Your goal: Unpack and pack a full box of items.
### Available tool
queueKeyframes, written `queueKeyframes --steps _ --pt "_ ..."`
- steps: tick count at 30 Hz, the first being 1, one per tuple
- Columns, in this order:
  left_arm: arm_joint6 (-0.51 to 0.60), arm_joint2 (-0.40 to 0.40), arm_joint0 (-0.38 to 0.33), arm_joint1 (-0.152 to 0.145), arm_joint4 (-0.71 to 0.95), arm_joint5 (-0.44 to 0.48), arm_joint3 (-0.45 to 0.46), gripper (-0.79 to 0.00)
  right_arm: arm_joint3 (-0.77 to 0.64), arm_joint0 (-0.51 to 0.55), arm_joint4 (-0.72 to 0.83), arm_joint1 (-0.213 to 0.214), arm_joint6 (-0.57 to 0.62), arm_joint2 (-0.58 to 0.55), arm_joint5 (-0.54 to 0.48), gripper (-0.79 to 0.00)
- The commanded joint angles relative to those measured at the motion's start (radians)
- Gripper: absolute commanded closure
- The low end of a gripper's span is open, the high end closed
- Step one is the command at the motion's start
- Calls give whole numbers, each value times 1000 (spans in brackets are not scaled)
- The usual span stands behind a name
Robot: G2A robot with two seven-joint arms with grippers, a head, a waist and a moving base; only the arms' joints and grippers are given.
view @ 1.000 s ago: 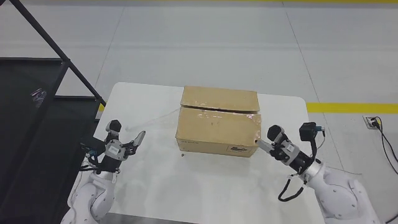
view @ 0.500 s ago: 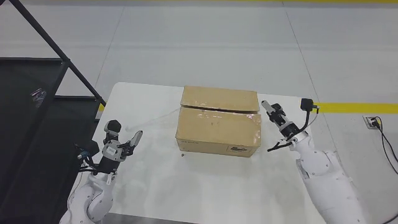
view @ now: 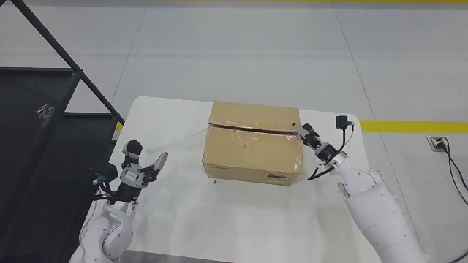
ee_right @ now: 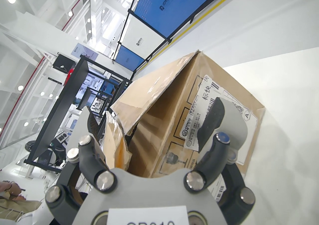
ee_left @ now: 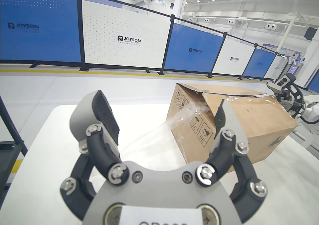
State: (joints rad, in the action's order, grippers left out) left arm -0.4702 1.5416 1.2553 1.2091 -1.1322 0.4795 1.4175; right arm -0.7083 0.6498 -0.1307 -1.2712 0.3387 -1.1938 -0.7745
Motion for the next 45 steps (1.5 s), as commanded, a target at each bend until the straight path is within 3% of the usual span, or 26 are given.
queueKeyframes --steps 1,11,19,26,36,45 --pt "1 -2 -5 0 0 1 -4 -785 17 -7 7 0 27 2 -20 -785" --pt "19 -7 -25 0 -5 -13 -33 -785 9 6 37 1 81 7 -93 -785" --pt "50 -49 -65 3 -113 -108 -106 -785 -30 42 83 19 83 -39 -130 -785" --pt "57 -123 -127 16 -189 -190 -195 -785 -126 137 124 52 57 -132 -182 -785" --pt "41 -227 -212 38 -234 -208 -287 -785 -325 285 241 107 243 -230 -177 -785" --pt "15 -238 -205 36 -257 -169 -281 -785 -381 295 260 123 335 -225 -113 -785"
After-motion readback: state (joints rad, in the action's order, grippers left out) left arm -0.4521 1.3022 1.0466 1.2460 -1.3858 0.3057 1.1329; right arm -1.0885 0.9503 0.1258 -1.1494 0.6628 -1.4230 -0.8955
